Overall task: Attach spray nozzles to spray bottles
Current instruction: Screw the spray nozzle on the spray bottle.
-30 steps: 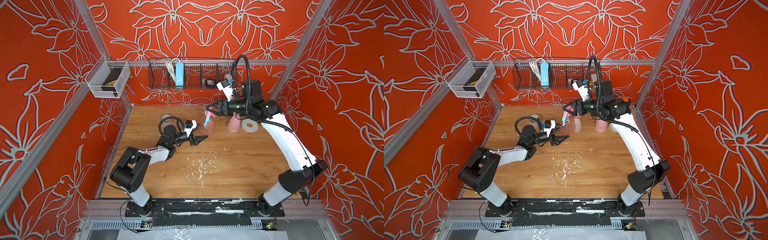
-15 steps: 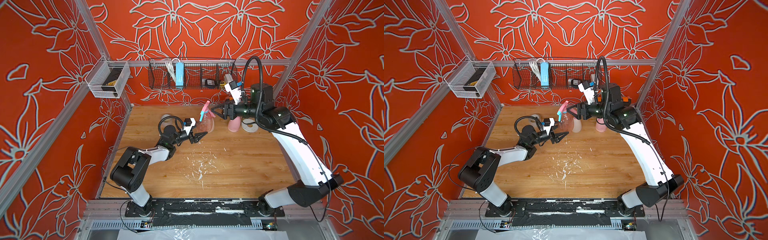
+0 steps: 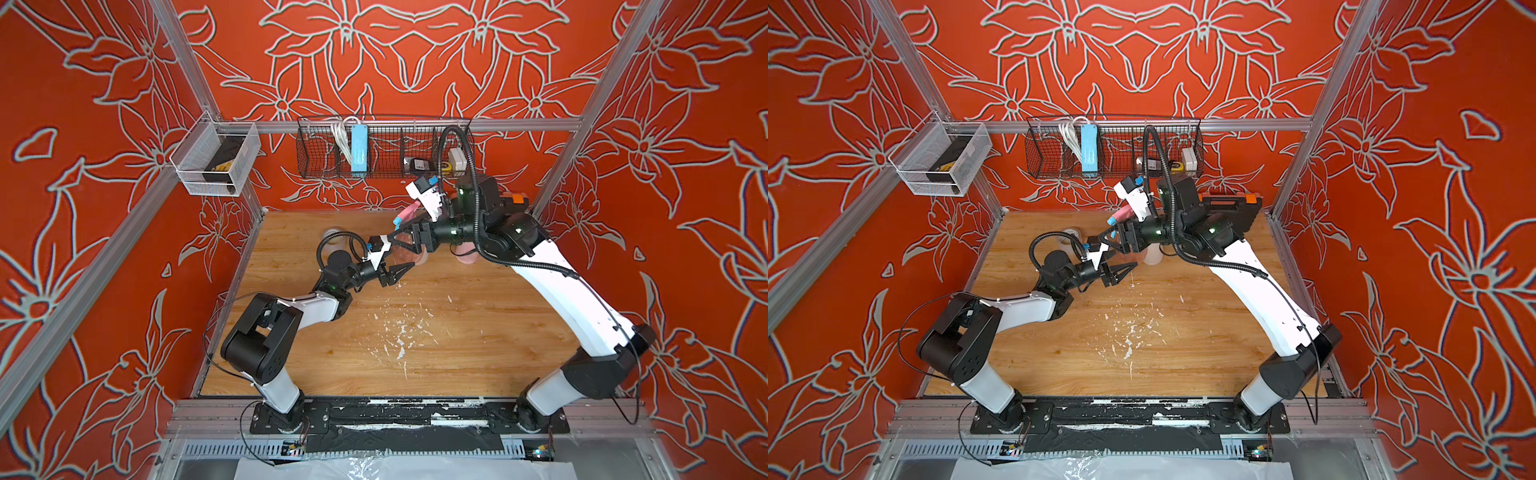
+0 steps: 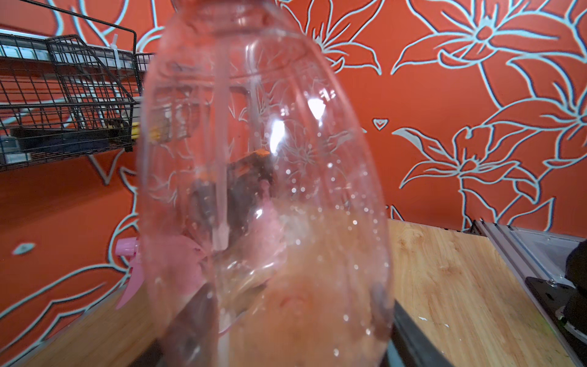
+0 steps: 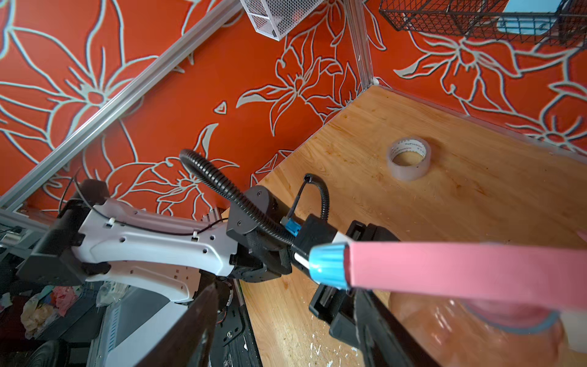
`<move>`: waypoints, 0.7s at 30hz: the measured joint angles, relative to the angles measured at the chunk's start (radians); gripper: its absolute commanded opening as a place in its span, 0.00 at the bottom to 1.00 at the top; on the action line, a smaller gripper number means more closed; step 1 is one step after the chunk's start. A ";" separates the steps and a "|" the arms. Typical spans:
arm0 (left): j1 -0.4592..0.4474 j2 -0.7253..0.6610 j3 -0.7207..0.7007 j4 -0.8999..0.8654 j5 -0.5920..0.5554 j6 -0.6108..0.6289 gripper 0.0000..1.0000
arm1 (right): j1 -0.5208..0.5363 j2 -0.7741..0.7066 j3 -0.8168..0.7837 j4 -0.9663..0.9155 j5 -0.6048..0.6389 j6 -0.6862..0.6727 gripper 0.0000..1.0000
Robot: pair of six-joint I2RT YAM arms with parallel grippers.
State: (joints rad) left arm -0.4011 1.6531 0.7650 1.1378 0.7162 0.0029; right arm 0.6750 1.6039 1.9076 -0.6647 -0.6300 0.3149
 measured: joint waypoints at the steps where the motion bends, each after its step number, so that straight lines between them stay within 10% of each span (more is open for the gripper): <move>1: -0.002 0.000 0.000 0.000 0.000 0.000 0.44 | 0.002 0.020 0.022 0.002 0.012 0.010 0.68; 21: -0.012 0.003 0.010 -0.003 0.021 0.011 0.44 | -0.023 0.061 0.282 -0.138 0.155 -0.069 0.76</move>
State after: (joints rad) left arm -0.4129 1.6562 0.7753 1.1347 0.7368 0.0143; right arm 0.6518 1.6646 2.1899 -0.8024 -0.4751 0.2459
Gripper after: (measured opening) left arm 0.658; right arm 0.752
